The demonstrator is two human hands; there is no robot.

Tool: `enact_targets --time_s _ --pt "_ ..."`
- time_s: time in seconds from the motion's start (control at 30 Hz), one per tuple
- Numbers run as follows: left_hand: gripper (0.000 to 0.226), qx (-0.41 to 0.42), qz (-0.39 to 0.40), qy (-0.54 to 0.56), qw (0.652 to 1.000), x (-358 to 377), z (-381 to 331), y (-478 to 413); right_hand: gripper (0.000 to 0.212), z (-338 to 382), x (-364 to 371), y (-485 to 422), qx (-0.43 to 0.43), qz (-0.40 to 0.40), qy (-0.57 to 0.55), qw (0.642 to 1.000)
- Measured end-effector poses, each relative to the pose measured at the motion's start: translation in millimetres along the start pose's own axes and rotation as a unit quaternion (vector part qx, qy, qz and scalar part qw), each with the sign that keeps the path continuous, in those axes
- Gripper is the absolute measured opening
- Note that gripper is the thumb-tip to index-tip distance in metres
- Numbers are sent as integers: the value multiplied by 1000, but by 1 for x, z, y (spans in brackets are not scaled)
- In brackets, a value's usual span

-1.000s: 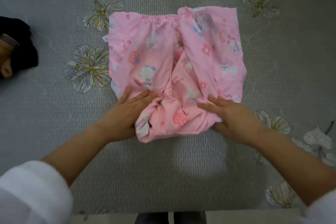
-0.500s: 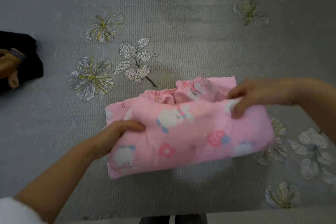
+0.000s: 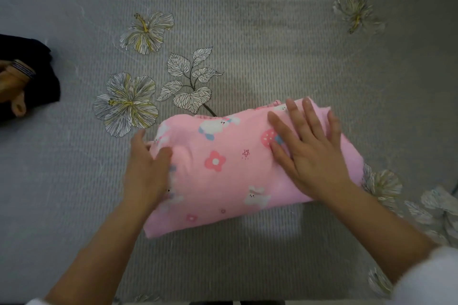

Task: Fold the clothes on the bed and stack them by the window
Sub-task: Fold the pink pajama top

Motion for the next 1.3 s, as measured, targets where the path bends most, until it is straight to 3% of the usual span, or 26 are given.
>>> enact_targets --time_s 0.03,0.1,0.17,0.33,0.43,0.53,0.6,0.73,0.83,0.9,0.97,1.07,1.13,1.2,1.3 --pt "64 103 -58 -47 992 -5 -21 14 57 -5 10 -7 8 28 -12 1000" --pt "63 282 -134 -148 938 2 -57 48 60 -10 24 -19 5 56 -28 998" --pt "58 345 -116 -215 906 30 -72 63 61 -13 31 -28 -11 71 -35 997" --pt "65 200 -52 -283 937 77 -42 26 60 -17 38 -37 -17 42 -101 994" --pt "63 186 -61 -276 941 85 -27 25 58 -19 39 -36 -8 -2 -173 985" --pt "54 166 -66 -258 950 84 -22 20 52 -46 34 -30 69 -55 -200 976" --pt "52 124 -68 -237 961 73 -11 11 59 -74 41 -16 159 -20 -179 971" --pt "56 47 -68 -190 978 56 13 2 108 -103 67 15 351 25 -345 870" --pt "67 2 -75 -57 996 46 18 -2 117 -107 72 21 410 1 -388 825" --pt "75 -49 -96 65 992 33 27 -6 113 -106 76 24 439 -17 -443 782" --pt "81 -117 -85 112 983 24 39 -11 99 -102 79 32 466 -14 -495 733" --pt "75 -199 46 160 966 23 56 -15 61 -85 81 54 484 44 -541 686" --pt "70 -244 159 171 941 23 63 -6 50 -73 75 75 487 67 -544 680" --pt "68 -229 214 131 941 12 65 11 45 -62 65 99 480 62 -556 676" --pt "69 -122 226 62 965 -11 48 43 42 -50 40 138 475 15 -552 685"
Point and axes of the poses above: each hand's wrist, its own y-axis away from the middle knuckle, its own x-axis out of the palm, z = x × y, the point moved 9 cm from there along -y, towards the middle knuckle, and after that the axes turned 15 degrees about -x, right-handed, at the moved point
